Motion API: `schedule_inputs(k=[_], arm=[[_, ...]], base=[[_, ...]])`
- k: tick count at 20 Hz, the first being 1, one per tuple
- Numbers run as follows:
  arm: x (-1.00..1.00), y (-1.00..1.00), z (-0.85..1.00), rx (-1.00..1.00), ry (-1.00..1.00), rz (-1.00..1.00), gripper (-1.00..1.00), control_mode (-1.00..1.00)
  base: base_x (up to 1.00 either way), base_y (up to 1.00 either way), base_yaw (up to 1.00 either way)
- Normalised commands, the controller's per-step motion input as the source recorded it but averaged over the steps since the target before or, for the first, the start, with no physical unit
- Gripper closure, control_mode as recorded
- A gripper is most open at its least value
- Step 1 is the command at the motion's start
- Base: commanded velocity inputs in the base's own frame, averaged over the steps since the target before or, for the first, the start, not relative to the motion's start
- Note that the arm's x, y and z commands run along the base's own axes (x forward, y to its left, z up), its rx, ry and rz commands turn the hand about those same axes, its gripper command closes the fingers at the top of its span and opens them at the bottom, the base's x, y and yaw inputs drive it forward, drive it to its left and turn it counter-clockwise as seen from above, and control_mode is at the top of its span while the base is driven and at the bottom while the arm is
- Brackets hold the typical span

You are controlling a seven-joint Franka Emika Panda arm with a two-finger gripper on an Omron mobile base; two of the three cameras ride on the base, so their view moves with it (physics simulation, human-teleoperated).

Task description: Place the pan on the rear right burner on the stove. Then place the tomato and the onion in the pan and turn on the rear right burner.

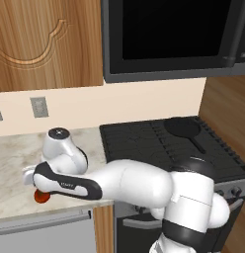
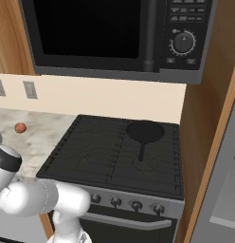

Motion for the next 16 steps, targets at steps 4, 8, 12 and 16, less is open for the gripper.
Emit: schedule_inputs(k=[4,8,12,16], arm=[[0.04,0.27,-0.03,0.00,0.02,0.00,-1.00,-1.00],[0.00,0.03,-0.16,0.00,0.03,0.00,-1.00,-1.00],[0.00,0.00,-0.17,0.00,0.00,-0.02,-1.00,-1.00],[0.01,-0.02,-0.20,0.00,0.00,-0.02,-1.00,-1.00]], base=[[0.00,0.00,0.00],[0.00,0.00,0.00],[0.00,0.00,0.00],[0.00,0.00,0.00]])
